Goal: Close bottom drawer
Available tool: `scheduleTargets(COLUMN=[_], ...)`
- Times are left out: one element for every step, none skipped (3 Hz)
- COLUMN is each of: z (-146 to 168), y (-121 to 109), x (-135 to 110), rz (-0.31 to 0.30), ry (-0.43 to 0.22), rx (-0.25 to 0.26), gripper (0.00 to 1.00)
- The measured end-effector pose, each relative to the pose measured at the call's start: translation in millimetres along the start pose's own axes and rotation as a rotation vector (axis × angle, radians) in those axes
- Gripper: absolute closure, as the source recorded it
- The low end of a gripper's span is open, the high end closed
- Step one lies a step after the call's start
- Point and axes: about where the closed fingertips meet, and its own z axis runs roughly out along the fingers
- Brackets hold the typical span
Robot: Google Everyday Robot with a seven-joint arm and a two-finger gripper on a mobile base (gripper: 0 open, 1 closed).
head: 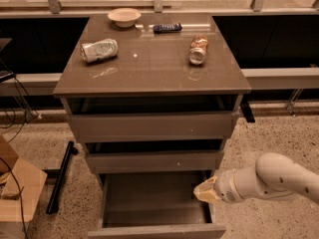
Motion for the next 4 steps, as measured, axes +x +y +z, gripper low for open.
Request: scheduleTargets(z=[38.9, 73.6, 123.2, 123.4], y=[-10.6, -26.1, -46.4, -46.4], x=[42.4, 79.7, 123.2, 123.4], rz=[0.092, 0.182, 0.282, 0.283], ry=[-0.014, -0.067, -0.121, -0.120], rx=[-0.001, -0.015, -0.062, -0.062], gripper=[1.00, 1.00, 1.00, 1.00])
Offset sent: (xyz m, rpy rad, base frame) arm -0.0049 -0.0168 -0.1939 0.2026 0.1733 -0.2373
